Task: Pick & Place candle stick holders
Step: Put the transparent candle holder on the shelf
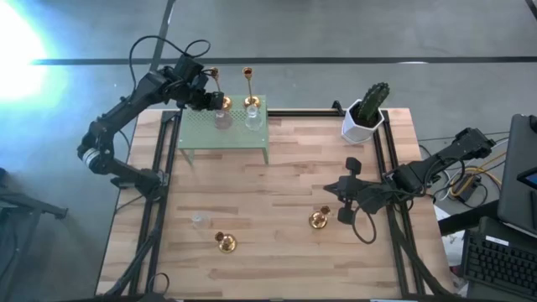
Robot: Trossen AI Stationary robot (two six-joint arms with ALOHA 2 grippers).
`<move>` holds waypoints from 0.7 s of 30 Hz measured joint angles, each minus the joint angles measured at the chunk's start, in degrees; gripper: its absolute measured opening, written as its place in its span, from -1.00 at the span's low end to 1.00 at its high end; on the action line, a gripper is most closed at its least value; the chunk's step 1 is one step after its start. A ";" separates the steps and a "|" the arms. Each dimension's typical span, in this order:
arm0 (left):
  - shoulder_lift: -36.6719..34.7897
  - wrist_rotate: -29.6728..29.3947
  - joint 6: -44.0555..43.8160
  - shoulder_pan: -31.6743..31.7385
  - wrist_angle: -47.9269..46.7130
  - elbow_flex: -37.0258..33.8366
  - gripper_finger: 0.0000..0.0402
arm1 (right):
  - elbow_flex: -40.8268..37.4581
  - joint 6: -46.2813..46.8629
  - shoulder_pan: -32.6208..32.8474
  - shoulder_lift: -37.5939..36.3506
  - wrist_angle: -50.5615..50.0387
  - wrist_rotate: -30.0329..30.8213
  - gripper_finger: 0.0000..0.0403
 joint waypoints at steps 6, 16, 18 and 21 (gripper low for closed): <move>-0.04 1.03 0.00 0.00 -0.09 1.62 -0.19 | 0.00 0.00 0.00 0.00 0.00 0.00 -0.96; -0.54 2.74 1.98 -0.02 -9.40 9.29 -0.17 | 0.00 0.02 0.00 -0.01 -0.07 -1.38 -0.96; -0.86 2.72 3.00 -0.16 -13.69 11.74 -0.17 | 0.00 0.02 0.02 -0.02 -0.07 -1.45 -0.96; -1.69 2.68 4.10 -0.72 -21.15 15.42 -0.17 | 0.00 0.02 0.02 -0.01 -0.07 -1.55 -0.96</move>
